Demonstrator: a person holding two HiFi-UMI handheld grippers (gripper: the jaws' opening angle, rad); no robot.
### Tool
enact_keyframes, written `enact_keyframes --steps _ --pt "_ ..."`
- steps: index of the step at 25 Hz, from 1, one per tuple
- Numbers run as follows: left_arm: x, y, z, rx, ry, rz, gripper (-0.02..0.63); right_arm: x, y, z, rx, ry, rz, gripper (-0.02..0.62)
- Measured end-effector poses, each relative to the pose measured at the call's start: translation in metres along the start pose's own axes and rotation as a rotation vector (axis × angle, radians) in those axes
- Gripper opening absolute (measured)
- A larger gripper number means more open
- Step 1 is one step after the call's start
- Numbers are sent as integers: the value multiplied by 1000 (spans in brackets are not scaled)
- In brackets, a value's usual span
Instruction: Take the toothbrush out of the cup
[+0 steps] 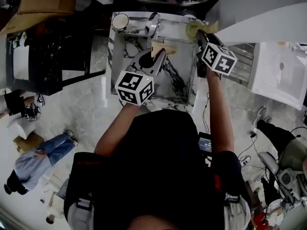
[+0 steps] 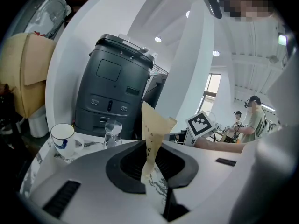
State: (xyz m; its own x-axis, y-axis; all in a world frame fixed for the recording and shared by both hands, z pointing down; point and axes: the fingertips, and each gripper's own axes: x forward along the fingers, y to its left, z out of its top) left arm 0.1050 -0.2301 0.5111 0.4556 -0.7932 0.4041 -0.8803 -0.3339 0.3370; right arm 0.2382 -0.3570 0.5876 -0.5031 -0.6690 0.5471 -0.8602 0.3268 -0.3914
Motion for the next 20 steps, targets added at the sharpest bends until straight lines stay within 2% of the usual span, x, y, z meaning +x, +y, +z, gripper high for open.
enact_keyframes --steps 8,12,20 --pt "-9 3 4 -2 -12 20 57 7 -1 5 0 13 -16 149" --pt "-9 4 5 -2 -19 23 57 7 -1 10 -18 6 -32 100" --pt "-13 2 4 -10 -20 22 57 4 2 9 -24 10 -27 83"
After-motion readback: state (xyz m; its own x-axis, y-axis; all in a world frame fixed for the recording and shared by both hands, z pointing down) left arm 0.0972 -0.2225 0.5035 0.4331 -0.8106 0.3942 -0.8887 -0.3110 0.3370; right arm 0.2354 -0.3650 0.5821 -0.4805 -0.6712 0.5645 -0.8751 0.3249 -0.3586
